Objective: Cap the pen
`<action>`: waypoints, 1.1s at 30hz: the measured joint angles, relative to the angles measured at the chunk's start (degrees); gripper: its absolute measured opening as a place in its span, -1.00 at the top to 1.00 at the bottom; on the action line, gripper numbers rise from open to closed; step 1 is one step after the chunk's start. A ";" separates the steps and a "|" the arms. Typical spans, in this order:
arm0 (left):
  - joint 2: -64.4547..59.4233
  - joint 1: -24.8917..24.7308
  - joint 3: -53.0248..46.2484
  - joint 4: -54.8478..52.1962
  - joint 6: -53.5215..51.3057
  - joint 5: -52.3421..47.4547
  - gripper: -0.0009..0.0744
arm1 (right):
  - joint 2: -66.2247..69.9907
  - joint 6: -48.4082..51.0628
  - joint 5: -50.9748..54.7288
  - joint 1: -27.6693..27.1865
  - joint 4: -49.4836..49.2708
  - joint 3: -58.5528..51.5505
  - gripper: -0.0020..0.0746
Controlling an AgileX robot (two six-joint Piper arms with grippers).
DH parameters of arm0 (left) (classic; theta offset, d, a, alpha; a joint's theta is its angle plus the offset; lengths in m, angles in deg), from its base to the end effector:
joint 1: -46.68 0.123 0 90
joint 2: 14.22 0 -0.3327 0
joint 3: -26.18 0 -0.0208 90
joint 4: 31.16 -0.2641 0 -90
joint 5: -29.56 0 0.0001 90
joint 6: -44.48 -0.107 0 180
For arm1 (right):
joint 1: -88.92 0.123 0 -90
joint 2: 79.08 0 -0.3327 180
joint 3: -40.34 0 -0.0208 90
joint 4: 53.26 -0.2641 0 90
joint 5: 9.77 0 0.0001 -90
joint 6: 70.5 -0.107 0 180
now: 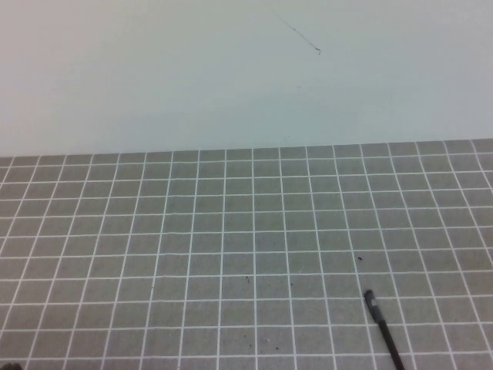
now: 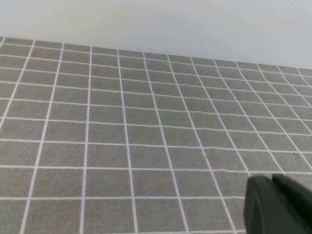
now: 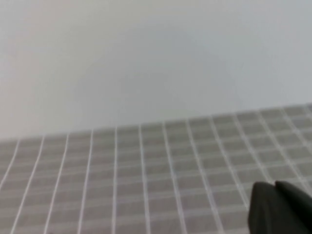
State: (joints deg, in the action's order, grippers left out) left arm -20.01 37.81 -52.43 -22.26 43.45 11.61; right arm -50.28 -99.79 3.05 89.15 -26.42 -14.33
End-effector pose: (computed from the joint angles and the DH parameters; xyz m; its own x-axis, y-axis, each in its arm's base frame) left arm 0.0331 -0.0103 0.1804 -0.2321 -0.0947 -0.9681 0.1715 0.9757 -0.1366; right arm 0.0746 -0.0105 0.3247 -0.0811 0.0522 -0.9953 0.1002 0.9940 0.0440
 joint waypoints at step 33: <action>-0.11 0.00 0.10 0.00 0.04 -0.26 0.98 | -22.51 36.41 4.13 -9.59 -27.48 -23.29 0.95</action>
State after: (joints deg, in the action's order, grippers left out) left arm -20.13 37.81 -52.33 -22.26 43.49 11.34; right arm -72.79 -63.38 7.18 79.56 -53.90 -37.62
